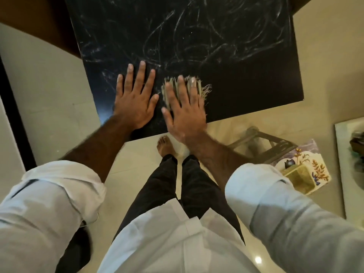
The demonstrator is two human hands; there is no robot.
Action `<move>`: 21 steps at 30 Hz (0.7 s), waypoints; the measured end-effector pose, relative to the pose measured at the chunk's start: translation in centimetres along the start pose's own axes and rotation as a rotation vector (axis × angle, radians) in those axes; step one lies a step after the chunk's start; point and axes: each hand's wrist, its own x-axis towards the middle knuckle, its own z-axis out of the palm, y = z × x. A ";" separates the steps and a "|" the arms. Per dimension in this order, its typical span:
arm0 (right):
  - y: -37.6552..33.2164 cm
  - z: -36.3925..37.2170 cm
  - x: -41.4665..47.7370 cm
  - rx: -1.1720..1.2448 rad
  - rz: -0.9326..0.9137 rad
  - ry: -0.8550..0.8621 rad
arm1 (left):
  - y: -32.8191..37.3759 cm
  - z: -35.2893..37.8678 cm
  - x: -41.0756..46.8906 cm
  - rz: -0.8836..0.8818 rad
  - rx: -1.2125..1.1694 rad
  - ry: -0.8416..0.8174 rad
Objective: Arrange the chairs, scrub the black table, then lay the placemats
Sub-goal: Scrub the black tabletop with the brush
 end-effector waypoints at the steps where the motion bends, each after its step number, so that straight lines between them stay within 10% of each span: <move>1: -0.1 0.1 -1.4 -0.002 -0.032 -0.024 | -0.1 0.0 0.0 -0.001 0.000 0.001; 13: 2.8 -0.5 2.4 0.017 0.267 0.056 | -0.7 0.0 -0.4 0.026 -0.010 0.017; 21: -2.2 -0.2 1.6 0.107 -0.066 -0.004 | -2.3 -2.7 -1.0 0.025 -0.408 -0.036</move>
